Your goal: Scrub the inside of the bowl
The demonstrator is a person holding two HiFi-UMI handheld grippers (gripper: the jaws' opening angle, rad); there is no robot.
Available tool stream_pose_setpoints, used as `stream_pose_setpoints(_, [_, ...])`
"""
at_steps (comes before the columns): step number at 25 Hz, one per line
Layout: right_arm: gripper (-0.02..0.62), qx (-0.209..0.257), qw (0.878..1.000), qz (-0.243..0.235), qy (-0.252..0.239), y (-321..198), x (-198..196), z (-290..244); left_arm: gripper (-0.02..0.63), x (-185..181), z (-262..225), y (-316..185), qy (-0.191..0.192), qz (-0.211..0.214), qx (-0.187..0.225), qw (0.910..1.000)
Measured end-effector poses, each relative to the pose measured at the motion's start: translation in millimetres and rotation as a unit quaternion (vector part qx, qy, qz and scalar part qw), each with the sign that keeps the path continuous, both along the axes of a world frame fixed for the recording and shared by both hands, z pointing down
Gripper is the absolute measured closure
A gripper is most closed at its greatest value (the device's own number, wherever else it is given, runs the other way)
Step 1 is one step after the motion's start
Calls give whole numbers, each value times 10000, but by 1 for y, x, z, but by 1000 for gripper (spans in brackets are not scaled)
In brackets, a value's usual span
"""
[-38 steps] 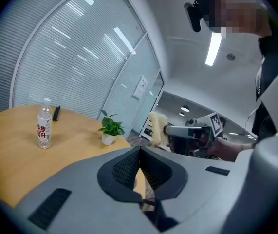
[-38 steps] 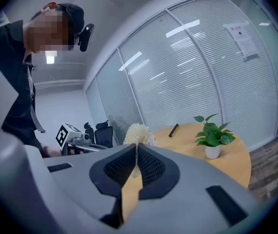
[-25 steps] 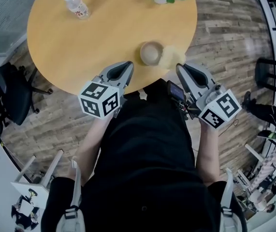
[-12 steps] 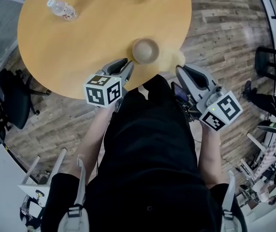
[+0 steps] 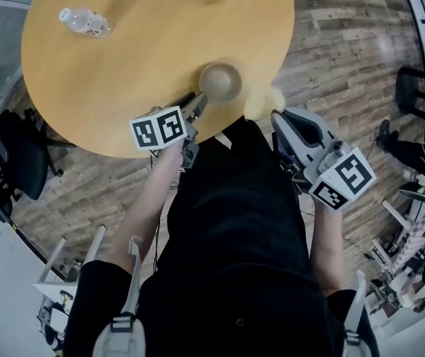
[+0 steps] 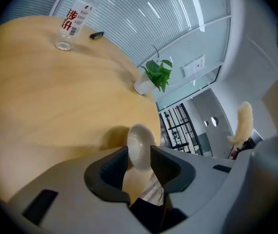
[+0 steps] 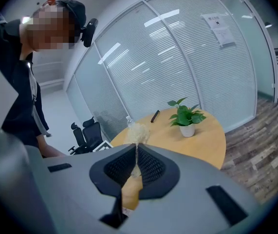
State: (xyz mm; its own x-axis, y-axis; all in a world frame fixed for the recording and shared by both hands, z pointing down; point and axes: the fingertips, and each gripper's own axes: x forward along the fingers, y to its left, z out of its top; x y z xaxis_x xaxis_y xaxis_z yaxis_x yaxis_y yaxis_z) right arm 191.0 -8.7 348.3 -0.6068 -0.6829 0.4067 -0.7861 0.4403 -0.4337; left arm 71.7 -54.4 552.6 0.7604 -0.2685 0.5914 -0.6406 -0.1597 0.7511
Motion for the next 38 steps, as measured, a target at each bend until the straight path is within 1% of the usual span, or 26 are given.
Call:
stream_pose_setpoints(4, [571,-93,10000,4,-2,0,6,3,453,4,15,-1,7,-218,-349,9992])
stream_pose_setpoints(9, [571,-185,9998,5,12,-1,12,8,453,12,32,1,103,-456,-804,9957])
stream_pose_setpoints(15, [571,-282,9996,3,9,-1,16,14,456,18,48,2,47,-465,-1082,9930])
stream_pose_setpoints(19, [571,-289,9996,-23,14,-1,17,14,528,19,51,1,-181,-384,-1019,9939])
stream_pose_setpoints(22, [571,-282,9996,-43,18,-2,16,15,542,21,50,0,-219,-327,-961,9946])
stream_pose_setpoints(27, [571,-297,9994,-105,105,0,12,17,556,20,45,1,-145,-354,-958,9947])
stream_pose_setpoints(30, [571,-287,9990,-202,287,1,9,20,560,19,35,0,-5,-437,-905,9949])
stream_pose_setpoints(34, [571,-256,9982,-357,403,2,-4,22,561,15,18,1,174,-484,-726,9960])
stream_pose_setpoints(38, [571,-199,9970,-557,502,1,-21,24,568,2,-1,0,185,-577,-469,9971])
